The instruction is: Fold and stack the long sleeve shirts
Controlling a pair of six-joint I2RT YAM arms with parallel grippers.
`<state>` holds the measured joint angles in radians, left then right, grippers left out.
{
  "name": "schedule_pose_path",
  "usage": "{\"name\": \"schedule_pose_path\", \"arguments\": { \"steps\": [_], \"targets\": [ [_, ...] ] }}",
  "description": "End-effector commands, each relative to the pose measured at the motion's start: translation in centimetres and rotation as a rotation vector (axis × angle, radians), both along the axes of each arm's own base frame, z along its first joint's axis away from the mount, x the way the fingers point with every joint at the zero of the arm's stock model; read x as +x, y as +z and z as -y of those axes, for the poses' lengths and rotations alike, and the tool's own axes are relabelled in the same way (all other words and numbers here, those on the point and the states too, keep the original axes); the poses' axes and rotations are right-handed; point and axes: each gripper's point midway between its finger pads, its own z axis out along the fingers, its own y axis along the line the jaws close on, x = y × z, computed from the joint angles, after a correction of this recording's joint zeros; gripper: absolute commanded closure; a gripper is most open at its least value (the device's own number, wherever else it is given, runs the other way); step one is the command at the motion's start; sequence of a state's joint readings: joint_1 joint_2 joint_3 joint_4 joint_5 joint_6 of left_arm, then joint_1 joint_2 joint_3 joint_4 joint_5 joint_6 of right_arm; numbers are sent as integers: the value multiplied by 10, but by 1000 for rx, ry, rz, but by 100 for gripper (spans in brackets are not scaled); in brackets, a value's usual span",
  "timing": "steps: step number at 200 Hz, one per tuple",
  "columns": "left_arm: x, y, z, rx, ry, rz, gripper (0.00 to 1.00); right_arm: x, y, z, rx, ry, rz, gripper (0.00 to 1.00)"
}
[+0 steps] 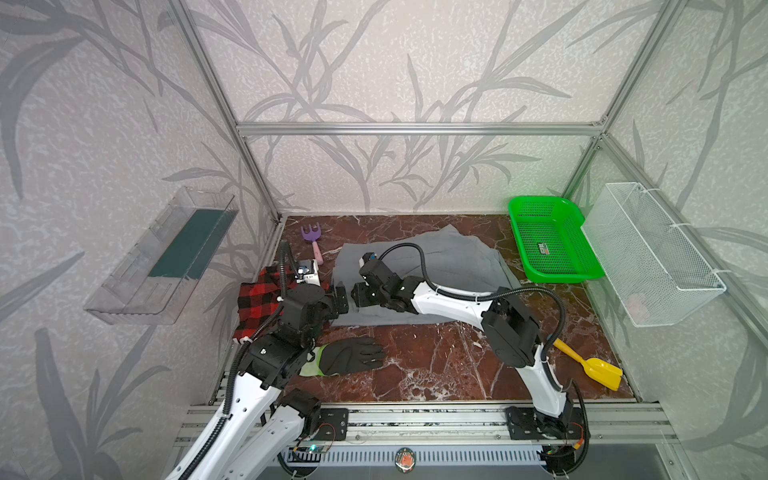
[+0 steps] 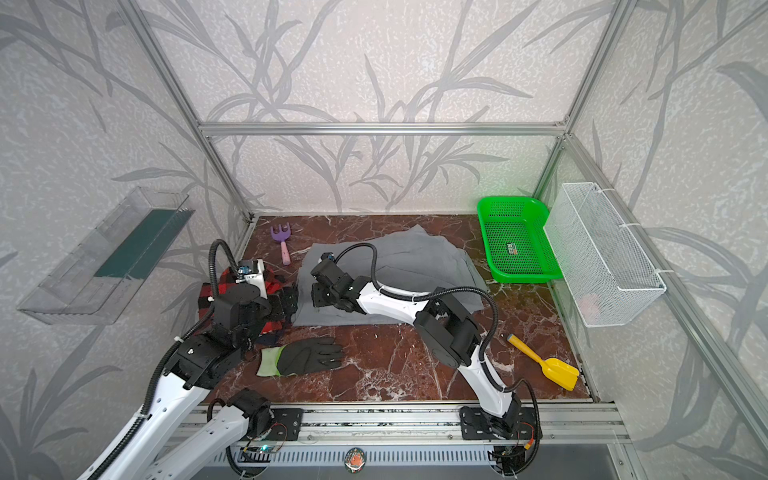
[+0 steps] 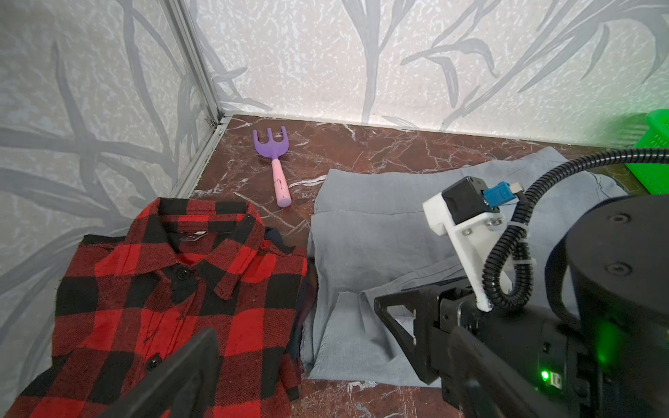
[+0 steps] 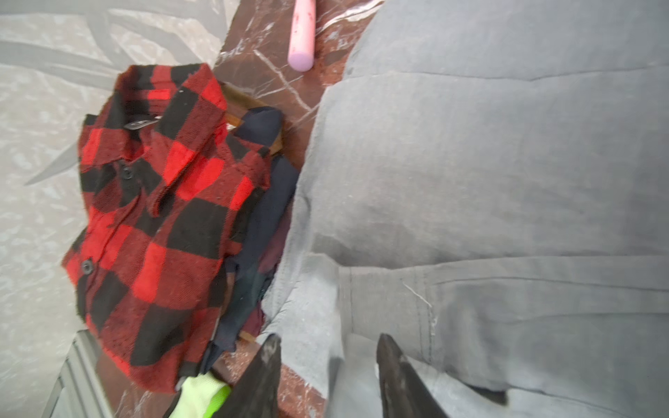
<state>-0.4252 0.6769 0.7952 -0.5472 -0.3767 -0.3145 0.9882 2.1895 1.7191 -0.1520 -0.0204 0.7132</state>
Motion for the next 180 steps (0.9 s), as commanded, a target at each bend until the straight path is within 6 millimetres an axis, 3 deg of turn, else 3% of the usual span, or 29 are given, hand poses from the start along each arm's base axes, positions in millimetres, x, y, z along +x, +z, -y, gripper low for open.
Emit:
{"name": "schedule_pose_path", "arguments": {
  "steps": [1, 28, 55, 68, 85, 87, 113, 133, 158, 180],
  "targets": [
    [-1, -11, -7, 21, 34, -30, 1, -2, 54, -6, 137, 27, 22, 52],
    [1, -17, -3, 19, 24, -53, 2, 14, 77, 28, 159, -27, 26, 52],
    [5, -25, 9, -6, -23, -88, 2, 35, 82, 101, 32, -124, 84, 51],
    [6, -26, 12, -11, -31, -91, 1, 43, 73, 148, -34, -209, 84, 51],
    [8, -29, 21, -58, -59, -100, 1, 50, 43, 209, -84, -306, 24, 51],
    [8, -30, 22, -63, -66, -103, 1, 50, 47, 216, -73, -318, 25, 51],
    [13, -40, 44, -102, -152, -172, 2, 50, 22, 282, -106, -431, -13, 51],
    [20, -58, 55, -97, -172, -270, 2, 51, -1, 310, -119, -478, -75, 51],
    [27, -78, 57, -66, -151, -384, 2, 46, -33, 331, -152, -523, -188, 52],
    [31, -84, 54, -44, -115, -421, 1, 37, -59, 346, -215, -572, -283, 52]
  ]
}}
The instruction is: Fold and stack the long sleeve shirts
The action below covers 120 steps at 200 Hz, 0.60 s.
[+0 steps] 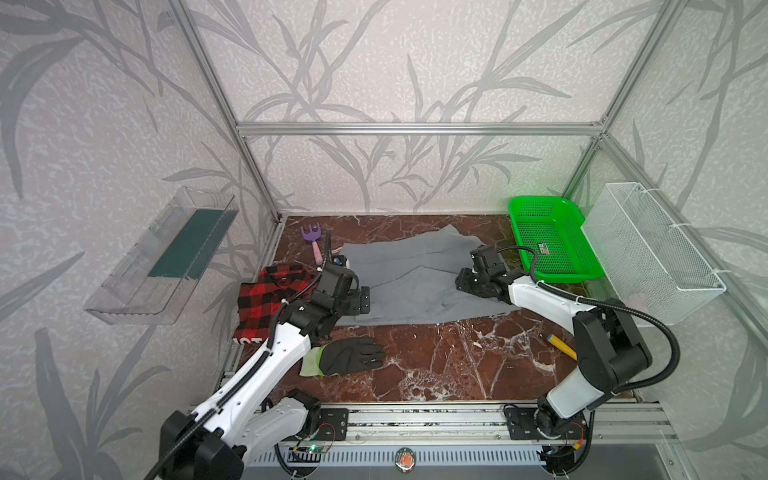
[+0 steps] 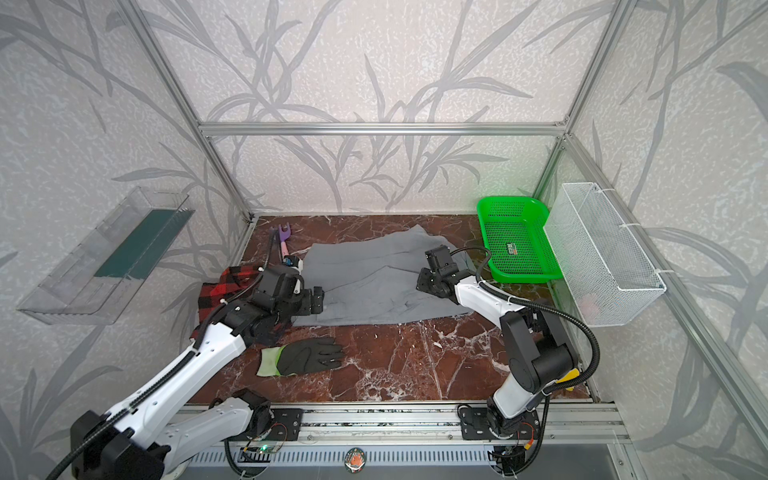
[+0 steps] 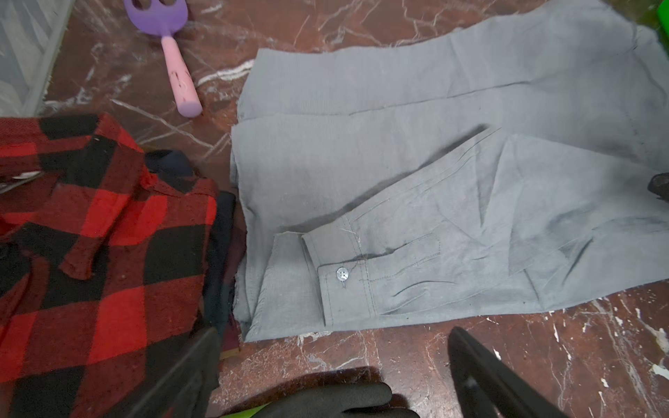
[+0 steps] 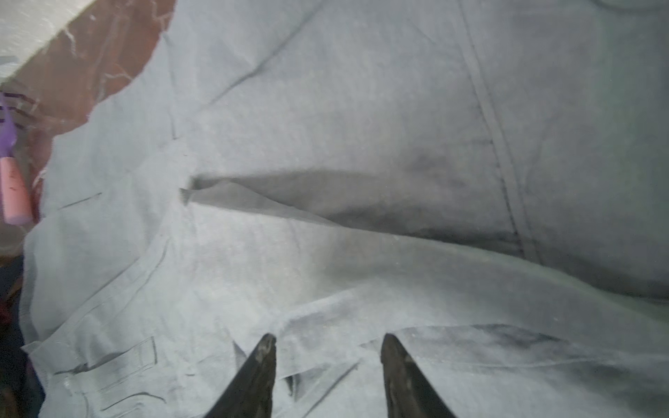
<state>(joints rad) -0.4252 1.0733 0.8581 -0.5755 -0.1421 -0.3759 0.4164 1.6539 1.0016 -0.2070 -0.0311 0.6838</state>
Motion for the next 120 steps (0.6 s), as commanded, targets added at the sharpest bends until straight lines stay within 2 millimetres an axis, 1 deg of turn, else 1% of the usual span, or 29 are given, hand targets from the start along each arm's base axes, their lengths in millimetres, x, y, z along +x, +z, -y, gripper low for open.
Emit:
{"name": "schedule_pose_path", "arguments": {
  "steps": [1, 10, 13, 26, 40, 55, 61, 65, 89, 120],
  "targets": [
    [0, 5, -2, 3, 31, -33, 1, -13, -25, 13, -23, -42, -119, 52],
    [1, 4, -4, 9, 41, -39, 1, -16, -30, 16, -27, -53, -139, 52],
    [1, 5, -4, 9, 42, -38, 1, -19, -41, 18, -41, -57, -168, 52],
    [3, 7, -3, 5, 45, -39, 1, -25, -52, 23, -60, -75, -205, 52],
    [6, 9, -3, 4, 57, -39, 1, -33, -59, 32, -86, -103, -230, 52],
    [9, 12, -3, 4, 71, -36, 1, -40, -61, 42, -112, -135, -228, 52],
    [10, 12, -3, 3, 77, -37, 1, -45, -65, 47, -128, -144, -238, 52],
    [11, 13, -3, 3, 82, -37, 1, -45, -58, 49, -124, -153, -217, 52],
    [15, 12, -6, 11, 115, -42, 1, -65, -57, 64, -151, -171, -219, 52],
    [21, 10, -11, 24, 171, -51, 1, -90, -57, 76, -160, -163, -223, 52]
  ]
}}
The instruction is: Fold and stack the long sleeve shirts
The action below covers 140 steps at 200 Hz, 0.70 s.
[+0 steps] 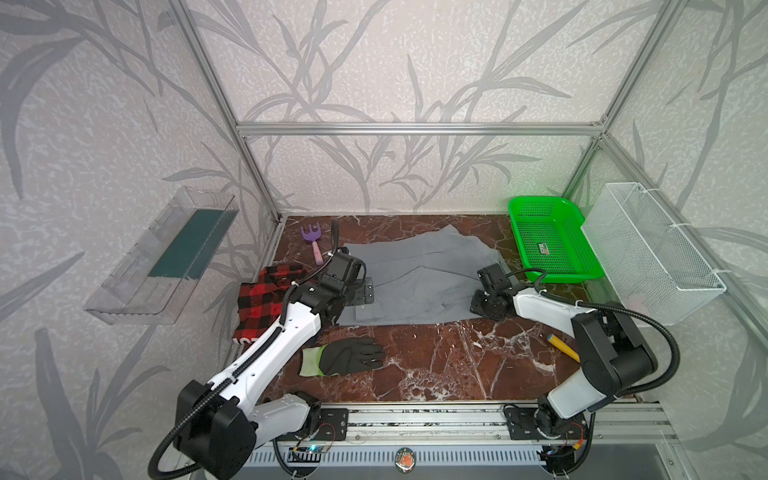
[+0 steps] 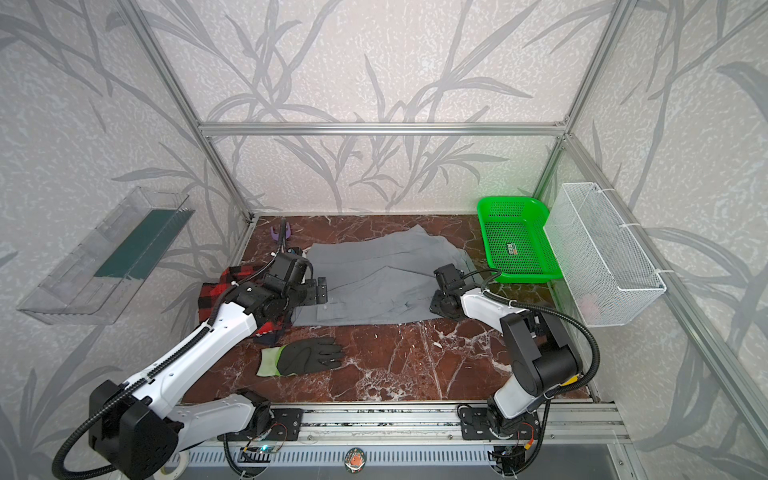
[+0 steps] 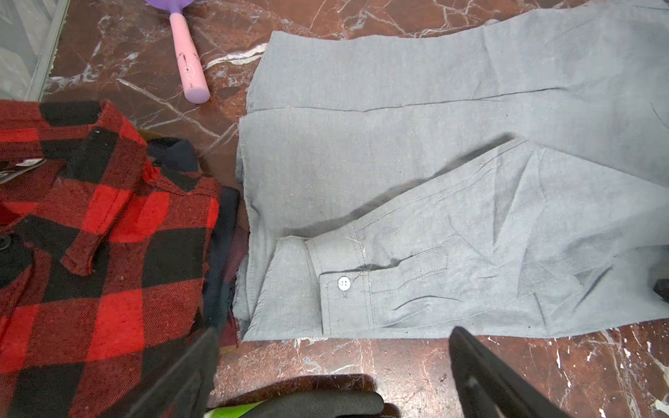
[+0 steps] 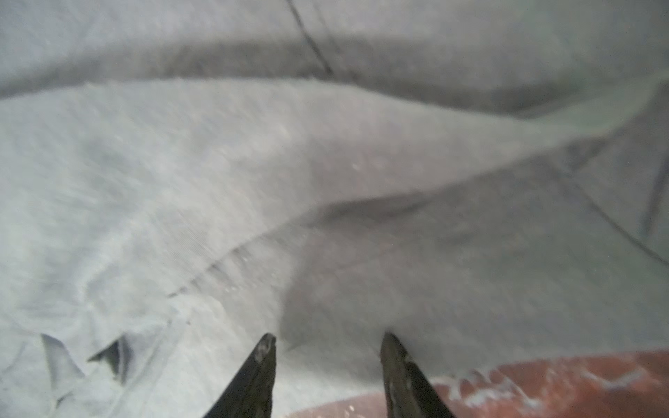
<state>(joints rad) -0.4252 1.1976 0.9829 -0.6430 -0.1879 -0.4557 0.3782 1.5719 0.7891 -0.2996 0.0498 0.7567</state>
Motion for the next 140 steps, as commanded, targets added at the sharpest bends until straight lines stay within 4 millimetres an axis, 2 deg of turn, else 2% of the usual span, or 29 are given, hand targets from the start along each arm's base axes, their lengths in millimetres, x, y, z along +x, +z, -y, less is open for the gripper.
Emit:
{"name": "schedule_pose_path", "arguments": {
  "steps": [1, 28, 45, 72, 93, 105, 121, 136, 140],
  "targets": [
    [3, 5, -10, 16, 81, -2, 1, -24, -2, 18, -42, -19, -34, 52],
    [8, 5, -11, 16, 106, -20, 1, -36, -3, 21, -48, 23, -37, 52],
    [11, 9, -11, 11, 121, -18, 1, -31, 11, 20, -56, 53, 3, 52],
    [15, 14, -12, -4, 133, 5, 1, -3, 55, 2, -49, 141, 125, 57],
    [18, 17, -14, -11, 142, 16, 1, 26, 81, -11, -94, 189, 191, 76],
    [19, 17, -16, -9, 148, 15, 1, 42, 84, -20, -98, 208, 187, 84],
    [19, 15, -19, -7, 159, 8, 1, 60, 79, -29, -110, 229, 147, 98],
    [19, 13, -22, -12, 167, 4, 1, 76, 75, -39, -106, 233, 139, 100],
    [19, 13, -23, -13, 169, 3, 1, 79, 64, -40, -113, 233, 114, 100]
  ]
}}
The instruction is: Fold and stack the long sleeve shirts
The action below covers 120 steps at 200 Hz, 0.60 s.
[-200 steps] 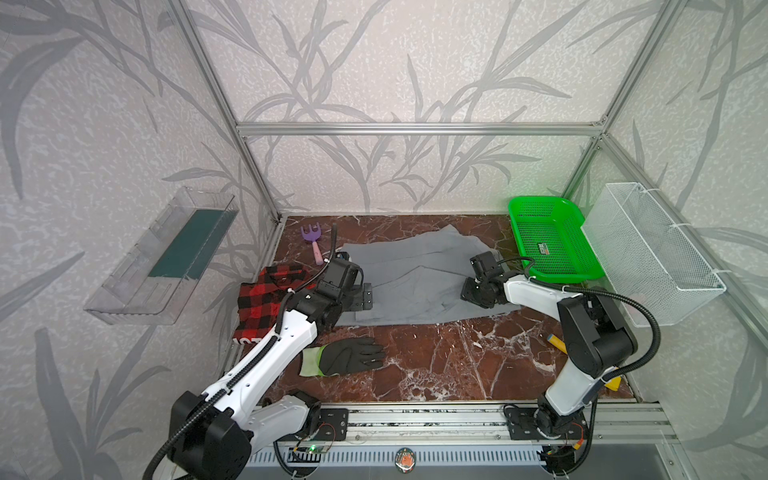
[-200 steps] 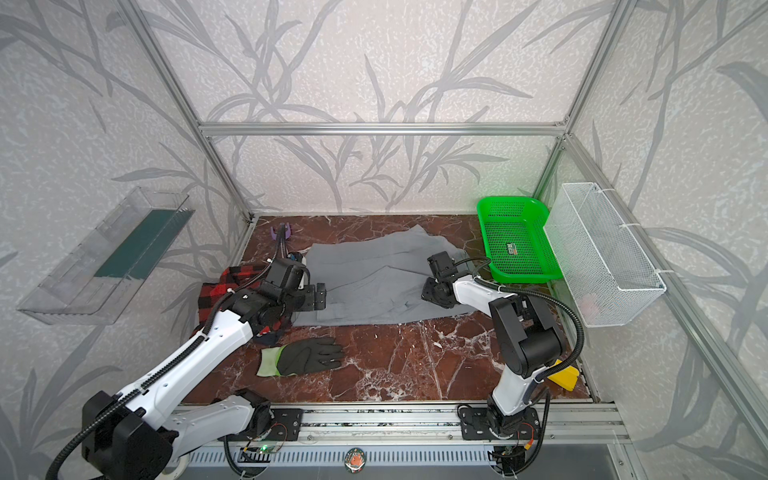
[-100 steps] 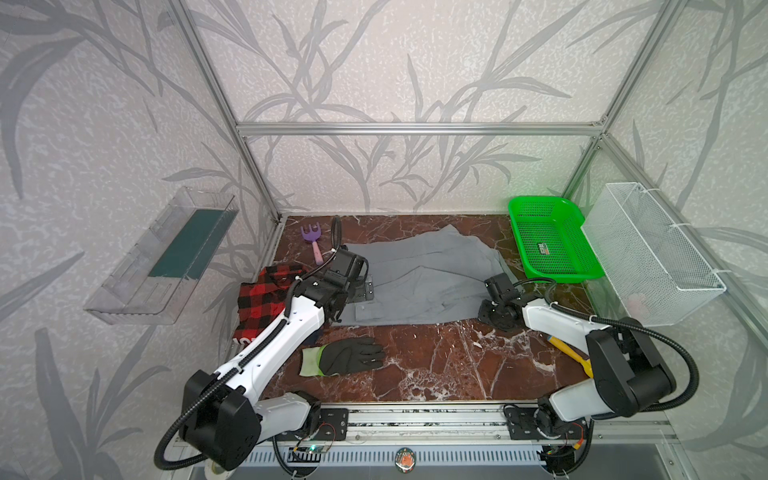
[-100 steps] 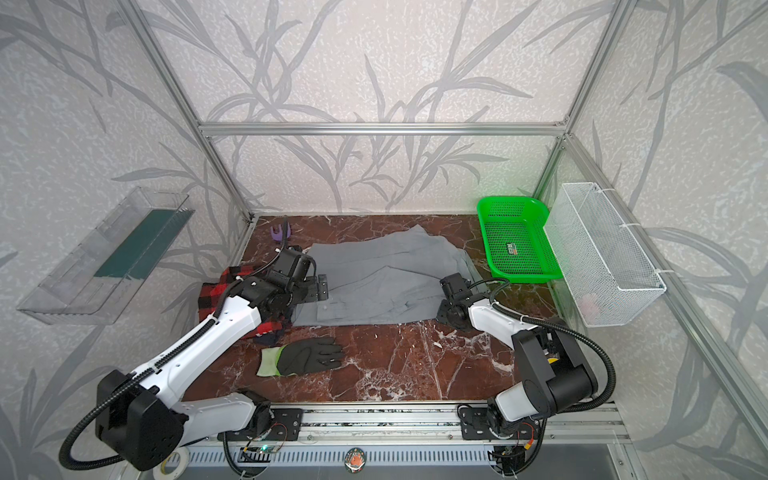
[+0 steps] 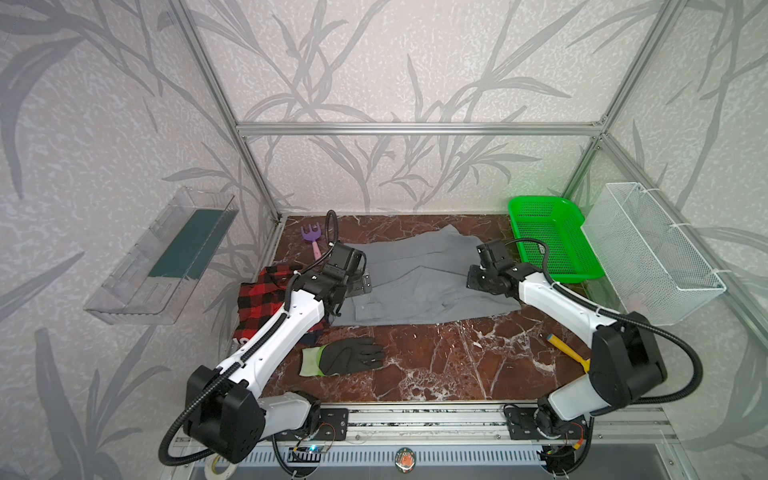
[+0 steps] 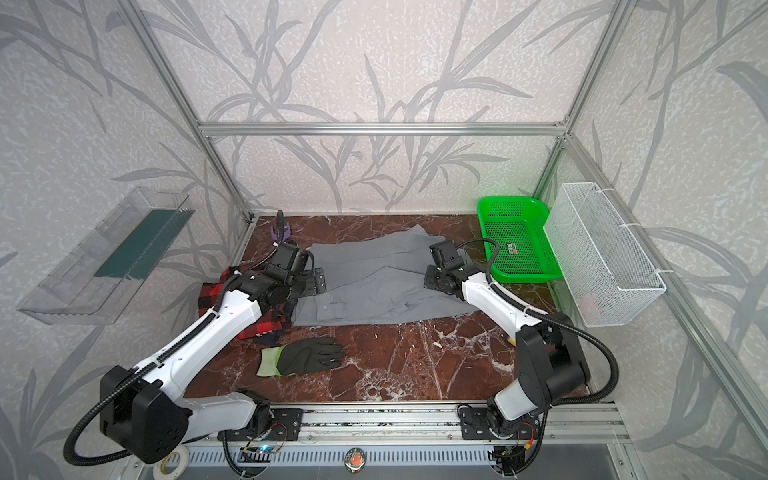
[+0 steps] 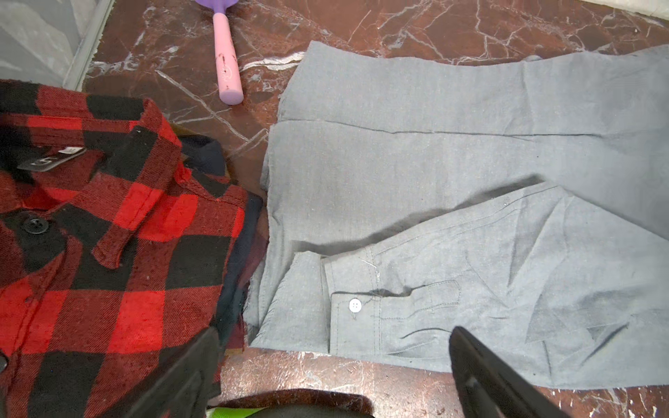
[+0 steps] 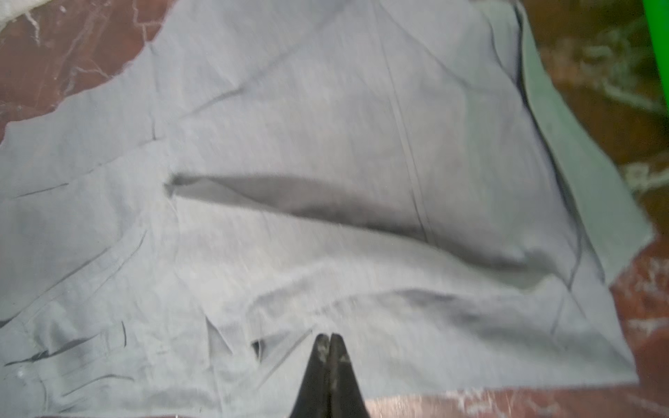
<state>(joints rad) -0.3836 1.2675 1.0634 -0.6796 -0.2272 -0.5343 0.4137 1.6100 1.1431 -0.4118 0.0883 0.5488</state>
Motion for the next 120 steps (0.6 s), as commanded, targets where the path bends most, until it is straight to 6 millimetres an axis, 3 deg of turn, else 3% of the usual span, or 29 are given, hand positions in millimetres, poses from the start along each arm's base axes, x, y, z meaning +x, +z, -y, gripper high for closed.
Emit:
{"name": "schedule_pose_path", "arguments": {
  "steps": [1, 28, 57, 82, 120],
  "targets": [
    [3, 6, -8, -3, 44, 12, 1, 6, -34, -2, -76, 24, -105, 100],
    [4, 5, -11, -14, 52, 4, 1, 21, -60, -4, -118, 1, -170, 100],
    [4, 3, -13, -23, 57, -1, 1, 17, -87, -2, -134, -25, -231, 100],
    [3, 2, -14, -29, 60, -9, 1, 5, -106, 7, -167, -46, -284, 100],
    [1, 0, -16, -39, 69, -19, 1, -29, -126, 22, -179, -69, -342, 100]
  ]
}}
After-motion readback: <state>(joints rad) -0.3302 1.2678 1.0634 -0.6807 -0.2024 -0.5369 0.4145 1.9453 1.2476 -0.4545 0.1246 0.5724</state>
